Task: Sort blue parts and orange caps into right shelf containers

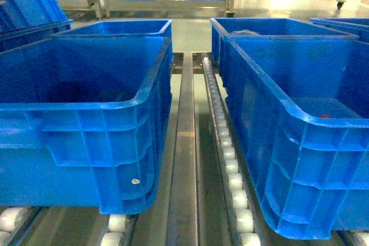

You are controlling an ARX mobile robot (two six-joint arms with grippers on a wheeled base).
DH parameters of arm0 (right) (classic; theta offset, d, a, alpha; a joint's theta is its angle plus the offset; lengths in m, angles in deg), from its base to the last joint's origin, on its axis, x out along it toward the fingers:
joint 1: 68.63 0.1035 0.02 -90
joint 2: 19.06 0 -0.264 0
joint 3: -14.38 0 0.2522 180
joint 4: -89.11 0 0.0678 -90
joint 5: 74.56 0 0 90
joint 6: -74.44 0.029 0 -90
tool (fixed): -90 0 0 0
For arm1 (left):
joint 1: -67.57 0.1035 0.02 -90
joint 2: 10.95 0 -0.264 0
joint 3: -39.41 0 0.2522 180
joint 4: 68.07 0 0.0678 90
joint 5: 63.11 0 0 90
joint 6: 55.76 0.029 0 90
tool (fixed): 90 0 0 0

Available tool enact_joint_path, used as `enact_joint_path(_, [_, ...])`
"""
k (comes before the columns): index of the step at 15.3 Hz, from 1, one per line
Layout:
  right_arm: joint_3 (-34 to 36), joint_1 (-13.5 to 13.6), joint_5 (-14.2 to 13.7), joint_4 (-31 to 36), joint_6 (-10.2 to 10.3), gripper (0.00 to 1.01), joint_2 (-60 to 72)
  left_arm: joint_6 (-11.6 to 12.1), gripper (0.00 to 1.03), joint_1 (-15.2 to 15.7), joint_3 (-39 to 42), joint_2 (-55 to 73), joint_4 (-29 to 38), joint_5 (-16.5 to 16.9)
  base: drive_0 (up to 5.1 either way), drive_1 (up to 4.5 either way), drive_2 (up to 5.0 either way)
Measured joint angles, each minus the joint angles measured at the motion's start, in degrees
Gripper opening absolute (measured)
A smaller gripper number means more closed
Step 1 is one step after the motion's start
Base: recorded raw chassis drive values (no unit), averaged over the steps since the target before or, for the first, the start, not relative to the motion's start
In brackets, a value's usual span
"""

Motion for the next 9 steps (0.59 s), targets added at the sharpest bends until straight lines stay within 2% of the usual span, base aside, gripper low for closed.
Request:
enact_joint_path(8, [1.68,0.00,0.00,-6.64,0.00,0.02,-8.48,0.00,0.02,0.00,2.29,-8.15,-6.36,0.00,0.0,0.00,0.0])
enact_joint_path(9, [2.05,0.00,0.00,-8.92,0.00,0.02,-11.26,0.00,0.02,-0.02,2.38,-11.04,-8.72,0.00,0.0,0.00,0.0])
